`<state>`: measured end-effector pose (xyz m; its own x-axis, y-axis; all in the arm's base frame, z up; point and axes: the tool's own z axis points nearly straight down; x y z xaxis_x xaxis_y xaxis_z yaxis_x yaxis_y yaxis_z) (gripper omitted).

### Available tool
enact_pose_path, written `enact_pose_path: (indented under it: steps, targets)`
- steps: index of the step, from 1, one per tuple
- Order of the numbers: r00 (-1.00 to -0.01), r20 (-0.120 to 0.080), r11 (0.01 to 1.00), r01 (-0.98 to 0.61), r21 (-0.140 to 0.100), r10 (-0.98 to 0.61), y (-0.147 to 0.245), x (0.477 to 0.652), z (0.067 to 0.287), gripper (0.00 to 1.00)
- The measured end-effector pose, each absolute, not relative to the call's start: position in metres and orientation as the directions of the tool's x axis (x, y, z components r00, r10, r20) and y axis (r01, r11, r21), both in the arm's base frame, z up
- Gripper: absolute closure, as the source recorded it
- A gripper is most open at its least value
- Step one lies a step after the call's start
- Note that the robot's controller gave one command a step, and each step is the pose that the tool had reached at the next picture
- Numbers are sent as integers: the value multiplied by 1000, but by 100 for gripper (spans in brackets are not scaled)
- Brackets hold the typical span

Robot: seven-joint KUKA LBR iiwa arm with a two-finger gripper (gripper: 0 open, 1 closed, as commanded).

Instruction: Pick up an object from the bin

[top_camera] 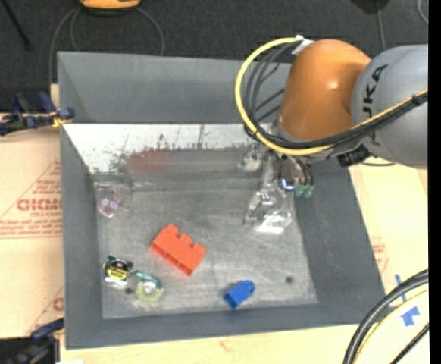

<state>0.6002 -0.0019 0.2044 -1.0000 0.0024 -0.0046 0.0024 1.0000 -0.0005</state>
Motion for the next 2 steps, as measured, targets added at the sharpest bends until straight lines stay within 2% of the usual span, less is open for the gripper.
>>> enact_pose_path:
  steps: [1,2]
  targets:
    - [-994,3,994,-108,2,-108,105,536,152,0]
    - [-978,-7,978,-206,0,-206,122,569,84,0]
